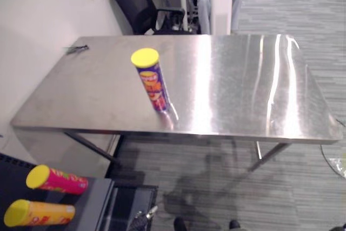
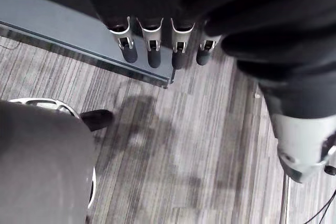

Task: Put the gum and the chips on the shelf.

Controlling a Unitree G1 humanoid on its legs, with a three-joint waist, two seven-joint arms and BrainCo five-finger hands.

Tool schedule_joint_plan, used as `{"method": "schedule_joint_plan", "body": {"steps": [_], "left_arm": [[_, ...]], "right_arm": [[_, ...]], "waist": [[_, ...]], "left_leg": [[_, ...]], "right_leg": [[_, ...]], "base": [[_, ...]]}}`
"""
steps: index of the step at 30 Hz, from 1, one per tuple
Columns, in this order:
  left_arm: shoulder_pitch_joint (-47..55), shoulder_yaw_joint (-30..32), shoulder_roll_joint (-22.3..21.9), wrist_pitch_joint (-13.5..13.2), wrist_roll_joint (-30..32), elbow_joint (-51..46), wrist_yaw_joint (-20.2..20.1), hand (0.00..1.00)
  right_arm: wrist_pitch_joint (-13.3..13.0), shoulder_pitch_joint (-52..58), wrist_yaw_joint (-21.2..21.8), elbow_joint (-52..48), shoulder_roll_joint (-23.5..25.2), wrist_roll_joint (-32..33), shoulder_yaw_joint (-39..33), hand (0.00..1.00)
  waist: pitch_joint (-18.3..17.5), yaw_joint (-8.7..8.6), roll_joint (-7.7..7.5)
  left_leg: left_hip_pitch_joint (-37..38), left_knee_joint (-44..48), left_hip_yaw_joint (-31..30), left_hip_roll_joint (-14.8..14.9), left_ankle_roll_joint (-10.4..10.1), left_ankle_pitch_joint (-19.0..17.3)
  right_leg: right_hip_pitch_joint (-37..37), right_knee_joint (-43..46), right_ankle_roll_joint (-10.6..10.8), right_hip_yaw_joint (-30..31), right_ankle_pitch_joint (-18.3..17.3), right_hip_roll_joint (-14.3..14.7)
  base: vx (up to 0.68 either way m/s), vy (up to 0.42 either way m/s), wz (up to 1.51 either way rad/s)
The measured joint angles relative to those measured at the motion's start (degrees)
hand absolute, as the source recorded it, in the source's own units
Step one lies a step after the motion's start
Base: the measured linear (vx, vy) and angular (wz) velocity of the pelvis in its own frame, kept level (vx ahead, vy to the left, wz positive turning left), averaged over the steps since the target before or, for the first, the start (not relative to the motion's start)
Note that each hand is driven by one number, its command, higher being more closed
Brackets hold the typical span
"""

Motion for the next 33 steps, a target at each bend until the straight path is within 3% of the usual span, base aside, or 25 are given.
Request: {"method": "schedule_joint_plan", "body": {"steps": [3,5,7,12,19,25,33], "left_arm": [[-0.04,-2.12,0.17,0.00,0.01,-0.32,-0.18,0.00],[-0.04,-3.94,0.37,0.01,0.02,-0.63,-0.62,0.00],[-0.42,-6.17,0.68,-0.03,0.04,-1.25,-2.35,0.00],[-1.69,-8.24,0.84,-0.02,0.11,-1.24,-3.96,0.00],[-1.73,-8.31,0.71,-0.01,-0.06,-2.40,-3.82,0.00],[-1.79,-7.71,0.67,0.87,-0.63,-4.05,-2.70,0.00],[-1.77,-5.80,0.47,1.23,-2.80,-4.68,-2.39,0.00]], "right_arm": [[-1.21,-0.63,3.19,-5.13,-1.96,0.17,11.00,0.00],[-1.15,-0.86,8.42,-6.05,-4.28,0.25,20.86,0.00],[-0.50,-2.96,14.84,-5.96,-5.80,0.22,32.27,0.00],[2.36,-10.35,21.92,-4.17,-3.33,0.64,48.06,0.00],[5.23,-22.61,24.30,7.10,2.75,4.39,58.62,0.00],[7.58,-27.02,24.59,12.67,7.72,6.27,62.17,0.00],[9.07,-31.79,24.16,17.23,10.09,7.55,64.09,0.00]], "waist": [[-0.18,0.15,-0.42],[-0.38,0.22,-0.72],[-0.44,1.42,-0.94],[-0.39,4.09,-0.88],[-0.13,5.70,-1.01],[0.87,7.01,-1.35],[2.29,7.78,-1.13]], "left_leg": [[-0.12,0.02,0.01,0.02,0.00,0.00],[-0.12,0.02,0.01,-0.02,0.02,0.02],[-0.12,0.01,-0.01,-0.29,0.23,0.27],[-0.49,-0.25,-1.20,-1.50,0.50,1.38],[-1.22,-0.44,-4.86,-0.92,0.07,2.73],[-1.32,-0.42,-5.80,-1.08,0.06,2.72],[-1.25,-0.26,-7.50,-1.01,0.18,2.82]], "right_leg": [[-0.62,0.01,-0.13,-0.11,1.16,0.42],[-0.67,0.00,-0.03,-0.17,1.49,0.35],[-0.76,-0.05,-0.03,-0.45,1.48,-0.06],[-0.56,-0.92,-0.42,-2.65,0.62,-1.07],[0.76,-1.17,-1.27,-6.49,0.03,-0.89],[1.81,-1.82,-1.27,-7.34,0.08,-0.96],[3.45,-2.70,-0.76,-9.40,0.41,-0.43]], "base": [[-0.02,-0.010,-0.14],[-0.05,0.000,-0.05],[-0.07,-0.017,-0.03],[-0.11,-0.017,0.06],[-0.08,-0.031,0.24],[0.01,-0.004,0.09],[0.06,-0.016,0.10]]}}
